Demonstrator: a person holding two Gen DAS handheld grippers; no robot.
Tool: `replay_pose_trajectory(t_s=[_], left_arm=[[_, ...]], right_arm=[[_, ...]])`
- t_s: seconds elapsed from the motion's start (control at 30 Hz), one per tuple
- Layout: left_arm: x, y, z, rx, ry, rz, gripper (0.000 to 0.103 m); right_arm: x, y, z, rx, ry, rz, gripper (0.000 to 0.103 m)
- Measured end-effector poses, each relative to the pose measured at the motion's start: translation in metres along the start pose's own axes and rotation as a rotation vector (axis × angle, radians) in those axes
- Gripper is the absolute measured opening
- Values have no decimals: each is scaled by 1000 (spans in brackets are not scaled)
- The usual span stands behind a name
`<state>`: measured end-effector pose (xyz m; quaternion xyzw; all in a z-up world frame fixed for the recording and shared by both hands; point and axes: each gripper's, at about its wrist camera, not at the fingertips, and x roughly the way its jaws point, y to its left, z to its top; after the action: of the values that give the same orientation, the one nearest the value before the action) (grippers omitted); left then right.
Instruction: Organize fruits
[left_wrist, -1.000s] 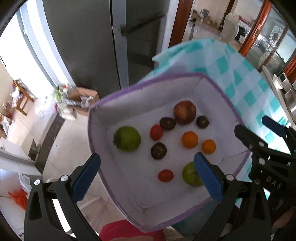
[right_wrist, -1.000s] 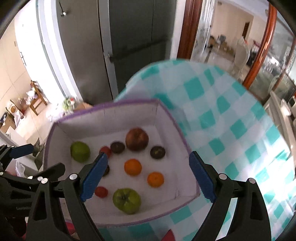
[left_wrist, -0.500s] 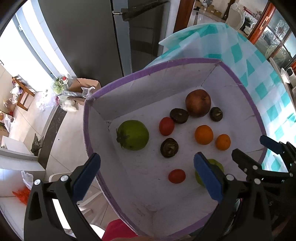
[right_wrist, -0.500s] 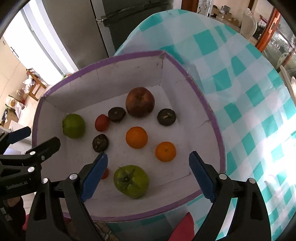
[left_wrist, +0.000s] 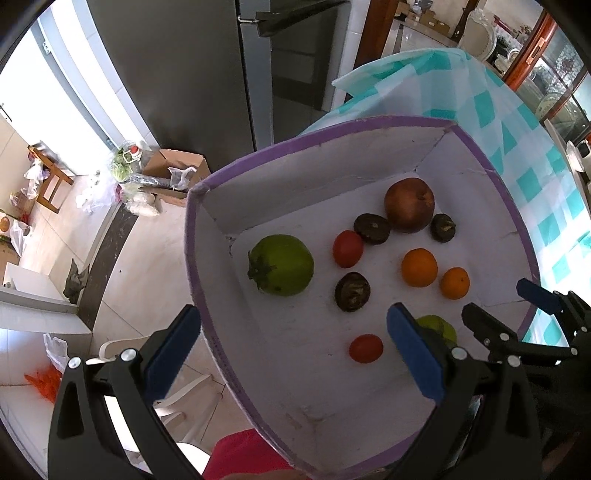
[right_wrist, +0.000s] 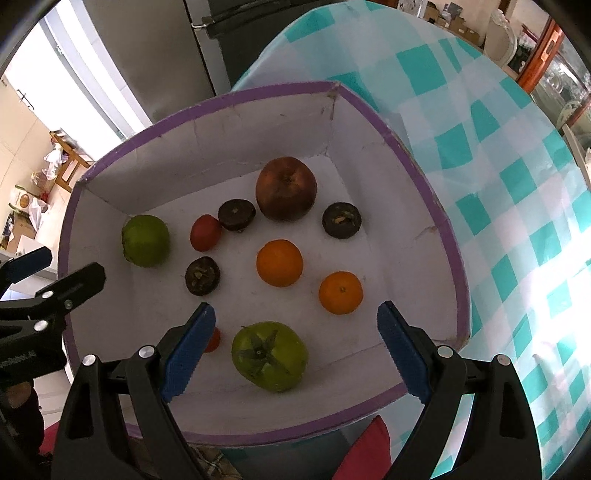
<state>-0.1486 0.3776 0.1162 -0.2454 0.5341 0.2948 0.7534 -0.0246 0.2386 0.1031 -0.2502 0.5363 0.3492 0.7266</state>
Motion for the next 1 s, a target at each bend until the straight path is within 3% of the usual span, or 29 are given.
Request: replay_pose_trajectory(t_s=[0.53, 1.0], left_arm=[[1, -4, 3, 11, 4, -3, 101], [8, -4, 2, 5, 22, 1, 101]], right_arm=[[0, -13, -2, 49, -5, -6, 87], [-4, -4, -3, 22, -31, 58, 87]])
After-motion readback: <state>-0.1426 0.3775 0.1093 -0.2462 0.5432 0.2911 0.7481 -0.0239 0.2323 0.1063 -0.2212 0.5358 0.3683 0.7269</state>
